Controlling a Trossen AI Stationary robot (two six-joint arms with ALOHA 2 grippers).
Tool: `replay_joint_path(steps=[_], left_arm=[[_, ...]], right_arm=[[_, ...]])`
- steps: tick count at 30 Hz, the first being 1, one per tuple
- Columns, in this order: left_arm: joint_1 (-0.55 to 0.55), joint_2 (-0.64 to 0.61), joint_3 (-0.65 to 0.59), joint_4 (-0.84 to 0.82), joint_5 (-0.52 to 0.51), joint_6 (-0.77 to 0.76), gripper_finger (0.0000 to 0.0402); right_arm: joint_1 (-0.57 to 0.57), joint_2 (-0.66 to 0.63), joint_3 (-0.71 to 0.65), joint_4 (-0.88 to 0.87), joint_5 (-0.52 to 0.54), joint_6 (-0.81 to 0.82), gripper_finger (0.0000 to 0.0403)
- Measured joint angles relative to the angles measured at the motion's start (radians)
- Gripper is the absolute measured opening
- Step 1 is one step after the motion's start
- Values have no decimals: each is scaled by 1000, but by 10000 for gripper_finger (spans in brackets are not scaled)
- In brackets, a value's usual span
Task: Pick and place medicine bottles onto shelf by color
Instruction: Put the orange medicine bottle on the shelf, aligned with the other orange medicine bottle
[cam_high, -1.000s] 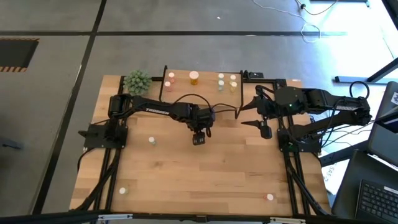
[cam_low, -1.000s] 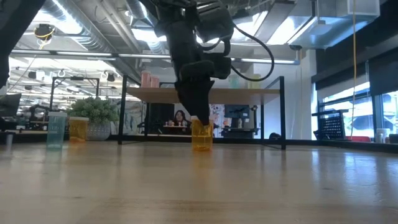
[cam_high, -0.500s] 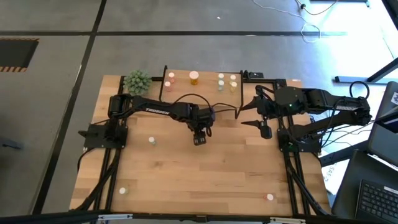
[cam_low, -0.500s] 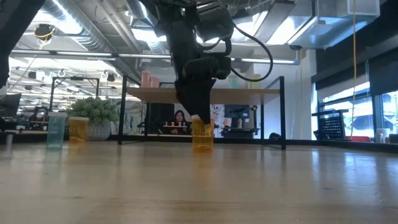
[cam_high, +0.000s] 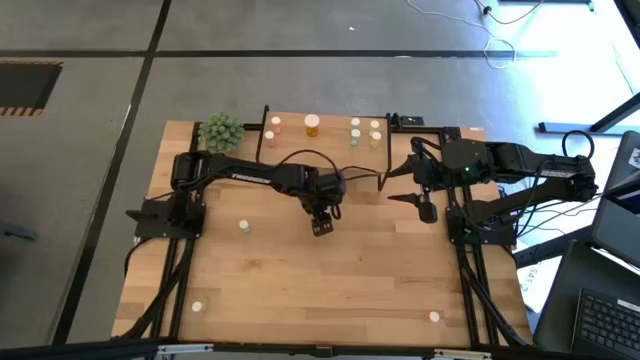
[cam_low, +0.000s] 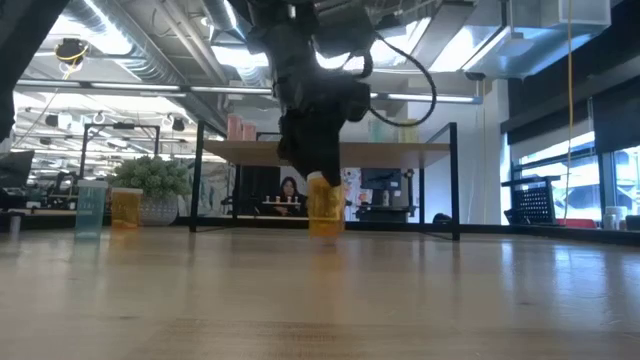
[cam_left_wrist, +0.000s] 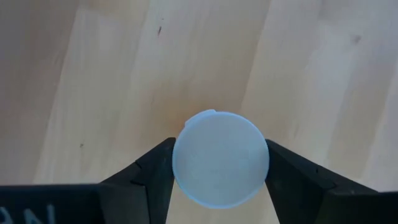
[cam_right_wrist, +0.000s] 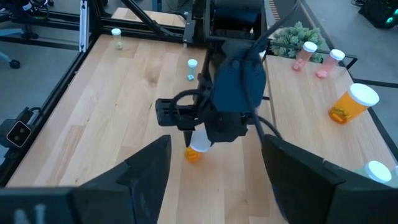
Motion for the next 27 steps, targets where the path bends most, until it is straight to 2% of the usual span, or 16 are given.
replay_joint_path(steps=[4,7,9,22,27], left_arm=[[-6,-7,68,-96,1,0,204],[-8,-12,150,-132,-1,7,204],[-11,-12,214,-212,-3,8,204],[-1,-12,632,-578,-192,8,204],[33,-12,735,-646,-205,8,204]], right_arm=[[0,0,0,0,0,-1,253],[0,0,0,0,0,-1,253],[0,0,0,0,0,-2,253],[0,0,0,0,0,0,253],[0,0,0,0,0,-1,253]])
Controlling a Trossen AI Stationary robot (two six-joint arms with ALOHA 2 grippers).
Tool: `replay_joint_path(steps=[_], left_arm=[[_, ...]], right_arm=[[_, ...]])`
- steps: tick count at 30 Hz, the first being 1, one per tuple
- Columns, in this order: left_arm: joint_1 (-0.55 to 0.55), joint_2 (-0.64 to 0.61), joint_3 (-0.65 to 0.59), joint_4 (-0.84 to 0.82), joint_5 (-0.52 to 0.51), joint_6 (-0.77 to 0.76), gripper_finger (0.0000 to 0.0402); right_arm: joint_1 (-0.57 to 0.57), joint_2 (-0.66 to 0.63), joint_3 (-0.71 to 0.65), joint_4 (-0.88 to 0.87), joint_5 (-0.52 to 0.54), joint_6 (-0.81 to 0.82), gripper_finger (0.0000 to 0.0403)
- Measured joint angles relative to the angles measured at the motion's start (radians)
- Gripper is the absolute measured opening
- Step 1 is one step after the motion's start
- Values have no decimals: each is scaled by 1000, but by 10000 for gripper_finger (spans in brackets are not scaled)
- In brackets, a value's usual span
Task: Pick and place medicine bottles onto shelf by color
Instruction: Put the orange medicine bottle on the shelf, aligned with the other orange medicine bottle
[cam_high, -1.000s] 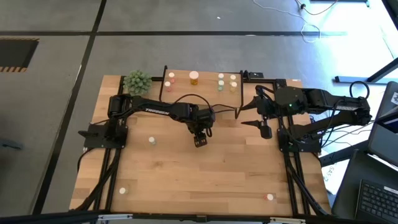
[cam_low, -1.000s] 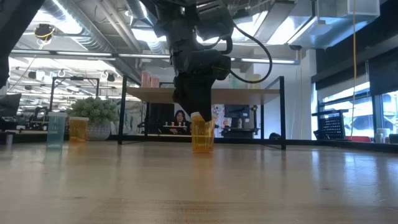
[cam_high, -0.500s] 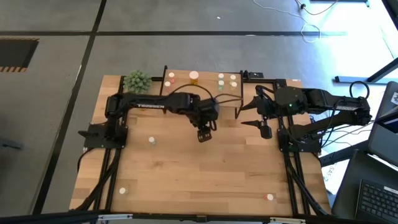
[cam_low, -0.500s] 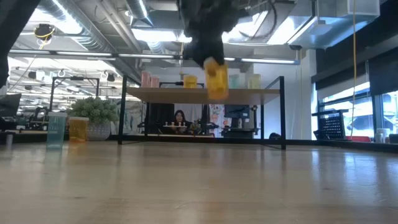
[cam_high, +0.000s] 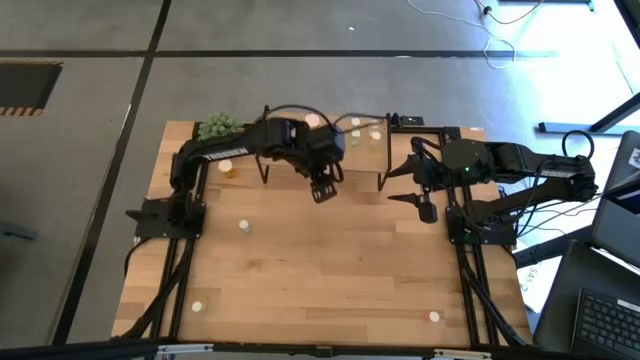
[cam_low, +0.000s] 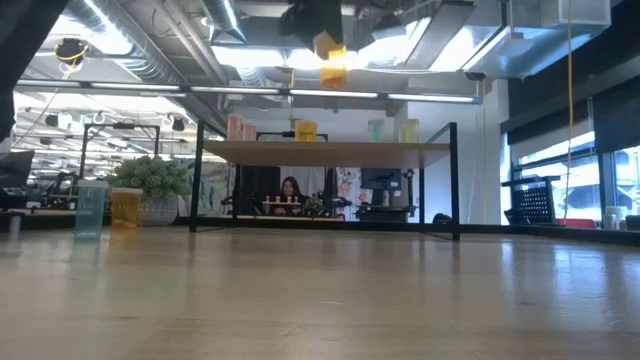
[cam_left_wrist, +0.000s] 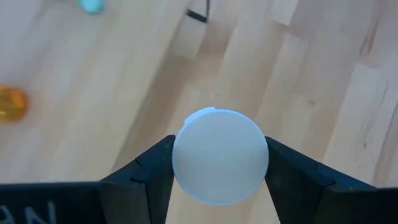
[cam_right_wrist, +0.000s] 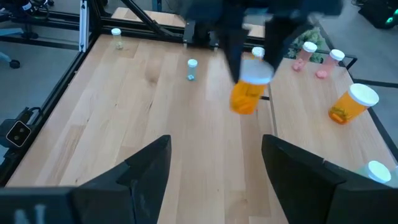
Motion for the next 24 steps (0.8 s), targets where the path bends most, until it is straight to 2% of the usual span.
replay_joint_path(steps=[4,14,24], left_arm=[[39,-1,43,-48,-29,9,204],[181,0,47,-79,-33,135,204],[299,0,20,-68,60,176,204]], right_arm=[[0,0,0,0,0,-1,253],[0,0,0,0,0,-1,253],[0,0,0,33,2,-5,253]])
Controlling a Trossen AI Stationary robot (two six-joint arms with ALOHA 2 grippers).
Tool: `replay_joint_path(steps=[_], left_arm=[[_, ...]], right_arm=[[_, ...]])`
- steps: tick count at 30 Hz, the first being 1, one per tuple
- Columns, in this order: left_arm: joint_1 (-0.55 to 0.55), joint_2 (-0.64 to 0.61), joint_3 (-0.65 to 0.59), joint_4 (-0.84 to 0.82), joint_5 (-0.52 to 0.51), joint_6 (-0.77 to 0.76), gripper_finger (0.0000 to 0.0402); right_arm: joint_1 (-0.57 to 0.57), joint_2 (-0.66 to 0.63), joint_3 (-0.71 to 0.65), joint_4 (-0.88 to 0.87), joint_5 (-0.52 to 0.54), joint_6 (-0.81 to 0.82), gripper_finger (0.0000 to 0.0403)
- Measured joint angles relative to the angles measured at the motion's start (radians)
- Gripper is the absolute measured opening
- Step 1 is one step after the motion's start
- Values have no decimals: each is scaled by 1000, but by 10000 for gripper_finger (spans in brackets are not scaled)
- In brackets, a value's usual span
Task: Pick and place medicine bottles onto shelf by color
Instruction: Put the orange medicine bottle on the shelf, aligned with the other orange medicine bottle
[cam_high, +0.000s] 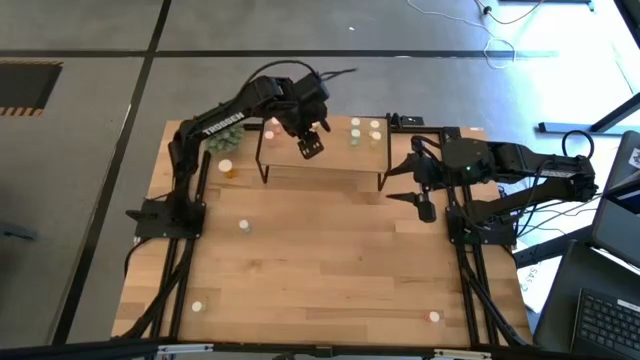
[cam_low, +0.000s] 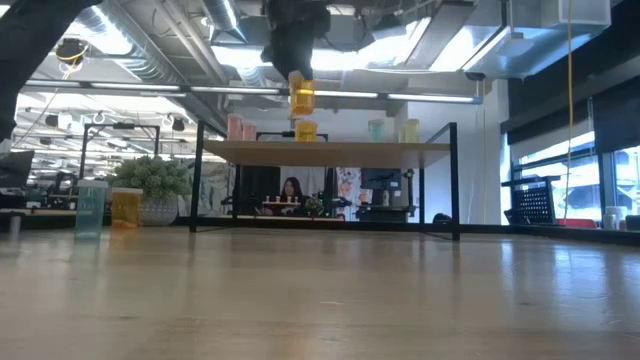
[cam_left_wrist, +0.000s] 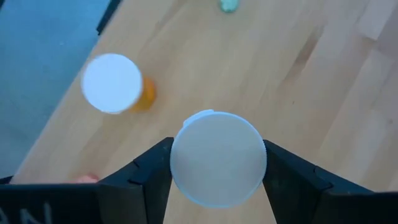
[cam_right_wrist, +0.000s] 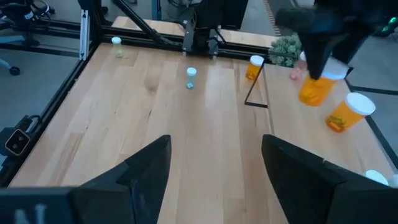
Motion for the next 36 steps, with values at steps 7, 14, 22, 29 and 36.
replay_joint_path(steps=[7,14,22,29,36], left_arm=[[-4,2,-70,25,4,15,204],[-3,1,-104,89,-1,31,204],[1,0,-175,134,-38,55,204],[3,0,-209,178,-79,64,204],[23,0,-209,179,-79,65,204]], right_arm=[[0,0,0,13,190,4,253],[0,0,0,13,311,12,253],[0,0,0,13,311,8,253],[0,0,0,12,311,9,253],[0,0,0,12,311,9,253]])
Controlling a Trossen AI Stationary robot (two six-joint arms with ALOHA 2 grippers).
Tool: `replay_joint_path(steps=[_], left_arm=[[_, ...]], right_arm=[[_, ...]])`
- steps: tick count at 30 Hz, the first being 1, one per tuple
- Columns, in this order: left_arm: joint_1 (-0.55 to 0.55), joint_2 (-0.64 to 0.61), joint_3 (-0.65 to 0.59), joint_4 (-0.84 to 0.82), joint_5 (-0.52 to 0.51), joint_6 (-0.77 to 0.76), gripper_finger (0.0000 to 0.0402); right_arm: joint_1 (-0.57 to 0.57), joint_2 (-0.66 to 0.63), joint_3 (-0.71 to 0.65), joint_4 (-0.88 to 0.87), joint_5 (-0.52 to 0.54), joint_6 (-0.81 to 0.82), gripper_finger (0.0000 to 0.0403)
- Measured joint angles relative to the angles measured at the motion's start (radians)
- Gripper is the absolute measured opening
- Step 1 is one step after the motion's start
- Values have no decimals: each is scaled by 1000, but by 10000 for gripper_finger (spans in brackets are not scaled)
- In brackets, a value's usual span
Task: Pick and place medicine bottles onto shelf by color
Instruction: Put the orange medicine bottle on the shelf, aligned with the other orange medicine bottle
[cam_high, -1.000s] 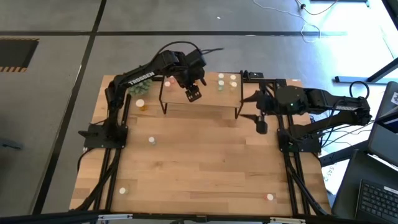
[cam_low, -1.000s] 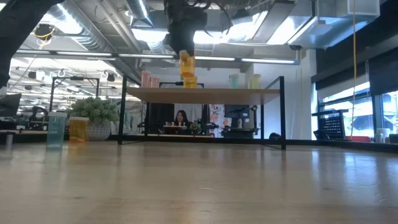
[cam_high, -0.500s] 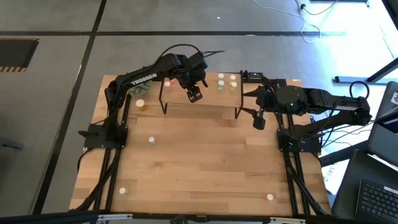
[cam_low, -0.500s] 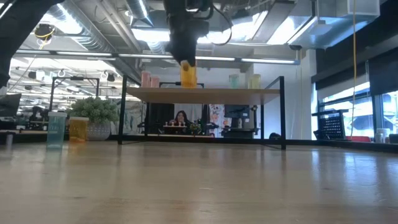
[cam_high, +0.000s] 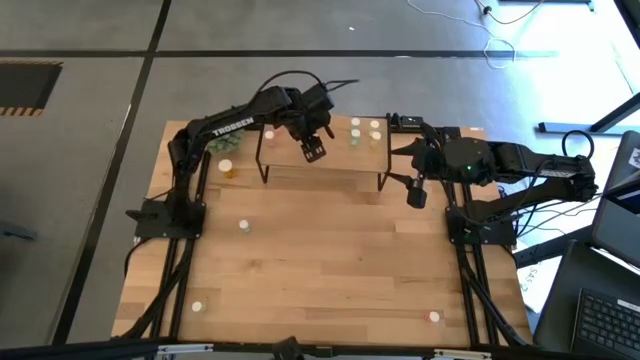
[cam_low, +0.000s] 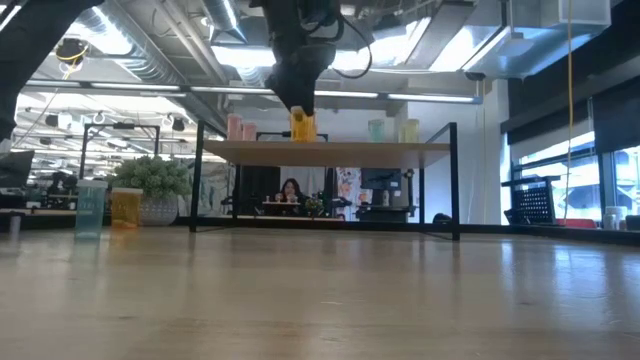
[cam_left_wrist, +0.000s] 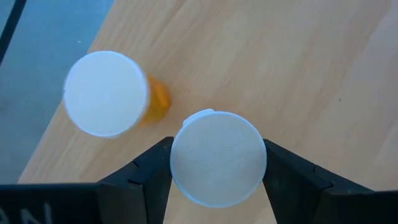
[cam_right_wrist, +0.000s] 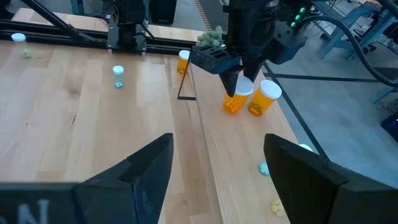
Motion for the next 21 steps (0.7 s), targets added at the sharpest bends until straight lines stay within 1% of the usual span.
replay_joint_path(steps=[7,21], left_arm=[[17,0,0,-1,27,-1,204],[16,0,1,-1,30,-1,204]], right_arm=[[0,0,0,0,0,-6,253],[0,0,0,0,0,-3,253]])
